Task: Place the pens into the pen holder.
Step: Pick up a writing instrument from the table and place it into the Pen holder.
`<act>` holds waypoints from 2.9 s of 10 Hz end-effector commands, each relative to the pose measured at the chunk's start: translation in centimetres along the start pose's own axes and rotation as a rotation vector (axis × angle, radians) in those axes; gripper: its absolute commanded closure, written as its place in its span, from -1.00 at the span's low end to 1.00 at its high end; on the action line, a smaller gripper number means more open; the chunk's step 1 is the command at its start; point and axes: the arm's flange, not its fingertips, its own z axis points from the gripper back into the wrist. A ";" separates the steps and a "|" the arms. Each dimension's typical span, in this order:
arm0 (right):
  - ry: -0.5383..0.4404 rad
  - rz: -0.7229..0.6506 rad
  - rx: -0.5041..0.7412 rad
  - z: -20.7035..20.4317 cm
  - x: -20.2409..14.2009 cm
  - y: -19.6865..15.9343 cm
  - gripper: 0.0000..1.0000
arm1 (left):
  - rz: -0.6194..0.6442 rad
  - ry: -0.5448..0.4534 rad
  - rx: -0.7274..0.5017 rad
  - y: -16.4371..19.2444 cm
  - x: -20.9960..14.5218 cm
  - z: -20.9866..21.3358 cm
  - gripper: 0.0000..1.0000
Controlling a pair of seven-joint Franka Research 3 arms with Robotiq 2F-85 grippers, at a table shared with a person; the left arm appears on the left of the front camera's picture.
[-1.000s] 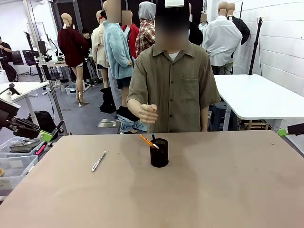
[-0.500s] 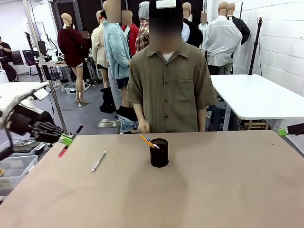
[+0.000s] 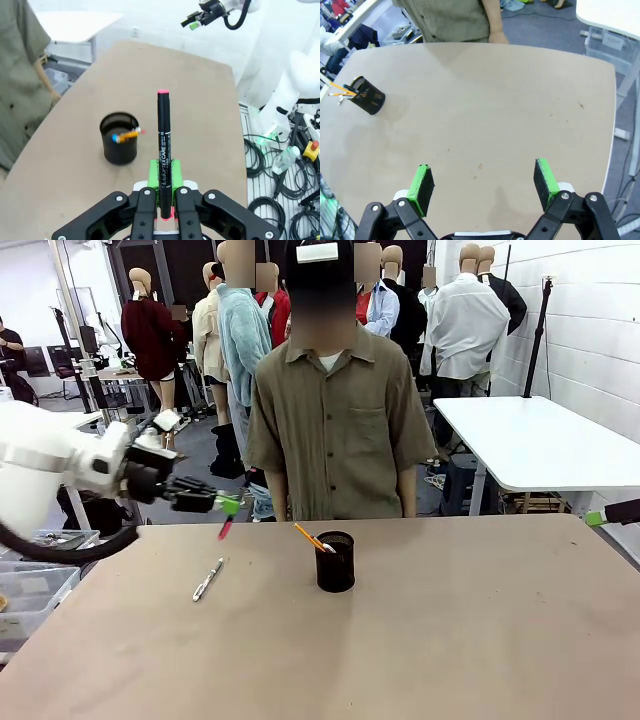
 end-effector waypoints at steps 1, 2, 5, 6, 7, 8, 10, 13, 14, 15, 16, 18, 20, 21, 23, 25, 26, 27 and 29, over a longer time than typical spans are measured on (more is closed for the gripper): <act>0.013 0.007 -0.004 -0.1 -0.2 -0.1 -1.00 | -0.049 0.004 0.001 2.8 1.0 -2.5 1.00; 0.013 0.007 -0.004 -0.1 -0.2 -0.1 -1.00 | 0.035 0.030 0.063 3.8 1.5 -4.3 1.00; 0.013 0.007 -0.004 -0.1 -0.2 -0.1 -1.00 | -0.015 0.002 -0.015 1.2 0.8 -1.9 1.00; 0.013 0.007 -0.004 -0.1 -0.2 -0.1 -1.00 | -0.006 0.015 -0.004 2.6 1.1 -3.4 1.00; 0.013 0.007 -0.004 -0.1 -0.2 -0.1 -1.00 | -0.072 -0.032 -0.036 1.8 0.0 -3.9 1.00; 0.013 0.007 -0.004 -0.1 -0.2 -0.1 -1.00 | -0.167 -0.090 -0.080 2.0 -0.5 -4.8 1.00; 0.013 0.007 -0.004 -0.1 -0.2 -0.1 -1.00 | -0.218 -0.156 -0.155 3.4 -1.0 -6.4 1.00; 0.013 0.007 -0.004 -0.1 -0.2 -0.1 -1.00 | -0.327 -0.218 -0.245 5.3 -0.5 -9.2 1.00; 0.013 0.007 -0.004 -0.1 -0.2 -0.1 -1.00 | -0.353 -0.250 -0.300 6.1 -0.2 -10.6 1.00; 0.013 0.007 -0.004 -0.1 -0.2 -0.1 -1.00 | -0.393 -0.281 -0.314 6.8 0.1 -11.8 1.00; 0.013 0.007 -0.004 -0.1 -0.2 -0.1 -1.00 | -0.414 -0.311 -0.315 7.7 0.4 -12.6 1.00; 0.013 0.007 -0.004 -0.1 -0.2 -0.1 -1.00 | -0.420 -0.345 -0.302 9.2 0.4 -13.9 1.00; 0.013 0.007 -0.004 -0.1 -0.2 -0.1 -1.00 | -0.424 -0.347 -0.338 10.4 0.3 -15.4 1.00; 0.013 0.007 -0.004 -0.1 -0.2 -0.1 -1.00 | -0.428 -0.353 -0.345 10.9 0.2 -16.1 1.00; 0.013 0.007 -0.004 -0.1 -0.2 -0.1 -1.00 | -0.408 -0.355 -0.375 11.4 -0.2 -17.7 1.00; 0.013 0.007 -0.004 -0.1 -0.2 -0.1 -1.00 | -0.398 -0.340 -0.404 11.6 -0.6 -18.8 1.00; 0.013 0.007 -0.004 -0.1 -0.2 -0.1 -1.00 | -0.377 -0.334 -0.416 11.6 -0.8 -19.3 1.00; 0.013 0.007 -0.004 -0.1 -0.2 -0.1 -1.00 | -0.363 -0.329 -0.424 11.7 -1.0 -19.5 1.00; 0.013 0.007 -0.004 -0.1 -0.2 -0.1 -1.00 | -0.351 -0.307 -0.425 12.2 -1.4 -19.9 1.00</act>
